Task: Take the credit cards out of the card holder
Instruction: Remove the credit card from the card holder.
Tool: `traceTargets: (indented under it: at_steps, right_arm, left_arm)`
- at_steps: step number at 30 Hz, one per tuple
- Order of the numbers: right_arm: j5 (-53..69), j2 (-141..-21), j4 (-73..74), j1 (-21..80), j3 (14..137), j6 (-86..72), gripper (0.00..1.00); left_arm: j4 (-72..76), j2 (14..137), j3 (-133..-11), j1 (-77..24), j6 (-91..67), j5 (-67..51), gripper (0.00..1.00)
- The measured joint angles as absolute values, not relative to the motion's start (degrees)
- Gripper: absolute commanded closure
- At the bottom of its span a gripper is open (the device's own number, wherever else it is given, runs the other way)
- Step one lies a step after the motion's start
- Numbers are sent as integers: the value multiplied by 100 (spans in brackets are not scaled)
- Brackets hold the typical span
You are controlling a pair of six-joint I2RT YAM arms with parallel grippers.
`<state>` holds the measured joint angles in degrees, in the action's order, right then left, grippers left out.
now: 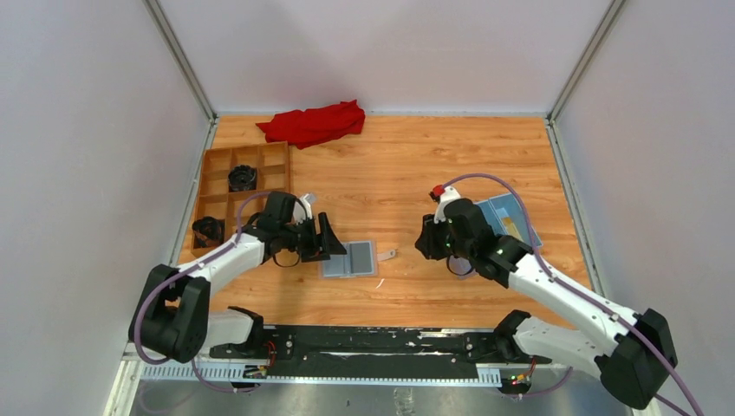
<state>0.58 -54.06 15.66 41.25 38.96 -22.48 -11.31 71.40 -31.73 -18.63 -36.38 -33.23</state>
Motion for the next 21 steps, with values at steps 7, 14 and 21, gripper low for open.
traceTargets:
  at_steps: [7, 14, 21]
  right_arm:
    - [858, -6418, 989, 4123, 3883, -2464, 72]
    - [1925, -7769, -207, 4128, 3972, -2858, 73]
    - [2440, -8611, -1225, 4125, 4005, -3404, 74]
  left_arm:
    - [-829, 7682, -3168, -1863, -3830, -3227, 35]
    - [-296, 8152, -3157, -2049, -4165, -3326, 40]
    - [-213, 8047, -3175, -2377, -4368, -3181, 42]
